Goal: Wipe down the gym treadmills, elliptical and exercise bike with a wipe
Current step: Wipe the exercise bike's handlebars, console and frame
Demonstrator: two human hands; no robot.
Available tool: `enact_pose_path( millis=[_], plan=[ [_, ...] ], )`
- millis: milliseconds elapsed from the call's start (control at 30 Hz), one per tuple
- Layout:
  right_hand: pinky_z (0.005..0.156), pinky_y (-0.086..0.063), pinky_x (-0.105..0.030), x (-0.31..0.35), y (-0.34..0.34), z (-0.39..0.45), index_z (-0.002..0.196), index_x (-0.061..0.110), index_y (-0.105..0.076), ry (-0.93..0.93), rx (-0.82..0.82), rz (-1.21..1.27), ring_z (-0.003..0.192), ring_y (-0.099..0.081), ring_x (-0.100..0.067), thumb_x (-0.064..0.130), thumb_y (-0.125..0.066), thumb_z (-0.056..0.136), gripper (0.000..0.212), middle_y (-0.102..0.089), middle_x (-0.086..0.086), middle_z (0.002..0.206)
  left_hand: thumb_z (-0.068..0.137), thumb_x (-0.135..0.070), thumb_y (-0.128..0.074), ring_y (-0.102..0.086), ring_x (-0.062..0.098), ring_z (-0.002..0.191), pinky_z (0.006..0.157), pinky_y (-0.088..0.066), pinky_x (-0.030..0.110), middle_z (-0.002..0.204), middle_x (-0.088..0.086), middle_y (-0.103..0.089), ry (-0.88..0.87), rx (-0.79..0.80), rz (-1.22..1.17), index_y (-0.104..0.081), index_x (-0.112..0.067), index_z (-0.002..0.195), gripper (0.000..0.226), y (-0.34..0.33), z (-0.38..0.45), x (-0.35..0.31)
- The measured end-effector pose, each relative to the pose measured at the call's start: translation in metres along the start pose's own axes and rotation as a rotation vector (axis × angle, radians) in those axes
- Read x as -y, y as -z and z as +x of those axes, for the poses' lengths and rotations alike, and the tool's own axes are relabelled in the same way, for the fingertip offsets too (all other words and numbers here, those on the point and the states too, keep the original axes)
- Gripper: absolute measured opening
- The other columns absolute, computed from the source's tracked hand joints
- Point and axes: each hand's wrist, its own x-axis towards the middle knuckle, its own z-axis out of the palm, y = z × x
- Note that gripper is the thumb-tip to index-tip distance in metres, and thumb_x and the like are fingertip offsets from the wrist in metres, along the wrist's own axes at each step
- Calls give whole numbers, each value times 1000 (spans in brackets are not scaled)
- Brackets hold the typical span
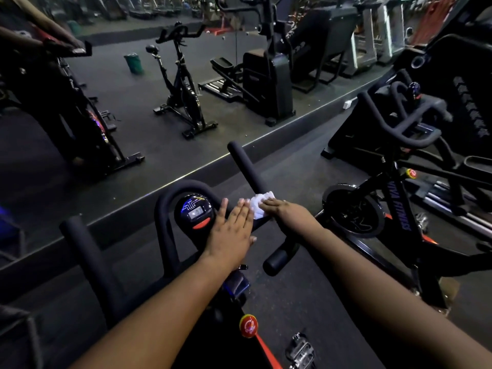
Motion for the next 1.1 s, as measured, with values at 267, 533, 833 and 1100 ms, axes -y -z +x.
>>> enact_pose_path(
  millis=[267,533,833,1100],
  plan=[
    [86,-49,-32,-22,-10,-63,148,25,-43,-174,-4,-70,122,-62,-22,14,-51,98,52,-41,10,159,107,-47,-22,-11,33,157,118,16,64,169,17,-16,-38,-68,34,-8,-2,161,72,-26,0,-3],
    [114,-36,-29,50,-25,-120,154,25,-41,-147,-43,96,150,-32,-16,10,-44,102,54,-33,4,163,108,-47,-21,-4,34,157,124,2,61,169,19,-7,-65,-40,58,1,1,160,74,-27,2,-4],
    [117,-29,-32,33,-32,-107,146,22,-53,-340,-184,163,150,-33,-23,-4,-44,94,59,-41,0,159,109,-45,-22,-4,34,157,125,1,59,169,19,-8,-77,-33,46,2,1,159,73,-25,1,-3],
    [104,-44,-26,96,-42,-135,134,31,-63,-113,-230,288,148,-33,-9,0,-45,91,56,-43,11,156,109,-42,-24,-3,35,157,124,6,59,169,21,-7,-97,-16,70,3,3,159,72,-24,1,-3]
  ],
)
